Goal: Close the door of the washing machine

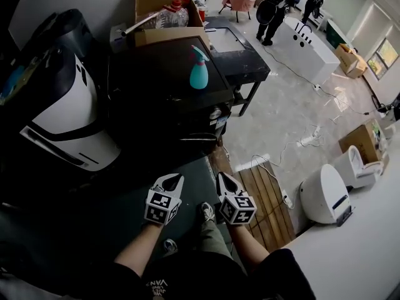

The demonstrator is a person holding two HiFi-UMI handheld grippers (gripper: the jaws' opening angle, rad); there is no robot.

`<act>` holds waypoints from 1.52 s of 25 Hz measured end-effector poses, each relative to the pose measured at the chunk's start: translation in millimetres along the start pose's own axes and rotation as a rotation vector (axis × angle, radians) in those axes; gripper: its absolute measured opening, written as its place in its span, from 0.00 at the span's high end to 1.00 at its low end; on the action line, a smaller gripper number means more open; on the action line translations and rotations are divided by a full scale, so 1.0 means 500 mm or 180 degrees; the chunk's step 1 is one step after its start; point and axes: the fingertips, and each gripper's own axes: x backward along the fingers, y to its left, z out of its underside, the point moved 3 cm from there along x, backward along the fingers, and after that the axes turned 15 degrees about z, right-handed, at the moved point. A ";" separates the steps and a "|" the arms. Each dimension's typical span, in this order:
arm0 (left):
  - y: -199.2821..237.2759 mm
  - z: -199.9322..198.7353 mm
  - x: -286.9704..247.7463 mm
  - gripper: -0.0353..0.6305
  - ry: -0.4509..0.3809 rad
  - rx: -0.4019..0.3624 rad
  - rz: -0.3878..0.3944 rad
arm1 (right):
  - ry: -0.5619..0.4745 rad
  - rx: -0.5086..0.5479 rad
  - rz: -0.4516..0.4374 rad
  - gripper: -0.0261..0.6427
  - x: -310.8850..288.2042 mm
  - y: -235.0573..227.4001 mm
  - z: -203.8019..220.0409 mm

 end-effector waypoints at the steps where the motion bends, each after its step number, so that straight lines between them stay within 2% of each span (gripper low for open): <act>1: -0.008 0.000 0.012 0.94 -0.0006 -0.0042 -0.0005 | -0.0022 0.0005 0.0003 0.96 0.013 0.004 0.000; 5: -0.037 0.007 0.060 0.94 -0.0059 -0.0119 -0.0008 | -0.0071 0.0032 0.0011 0.96 0.072 0.027 0.007; 12: -0.098 0.033 0.141 0.94 -0.0109 -0.0179 0.0192 | -0.0195 0.0052 0.0040 0.96 0.169 0.073 0.036; 18: -0.136 0.057 0.217 0.94 -0.0136 -0.0298 0.0258 | -0.0313 0.0006 0.0026 0.96 0.249 0.133 0.056; 28: -0.176 0.111 0.311 0.94 -0.0101 -0.0387 0.0352 | -0.0229 0.0078 0.0022 0.96 0.347 0.199 0.124; 38: -0.192 0.137 0.364 0.94 -0.0139 -0.0410 0.0277 | -0.0128 0.0133 0.0071 0.96 0.389 0.220 0.162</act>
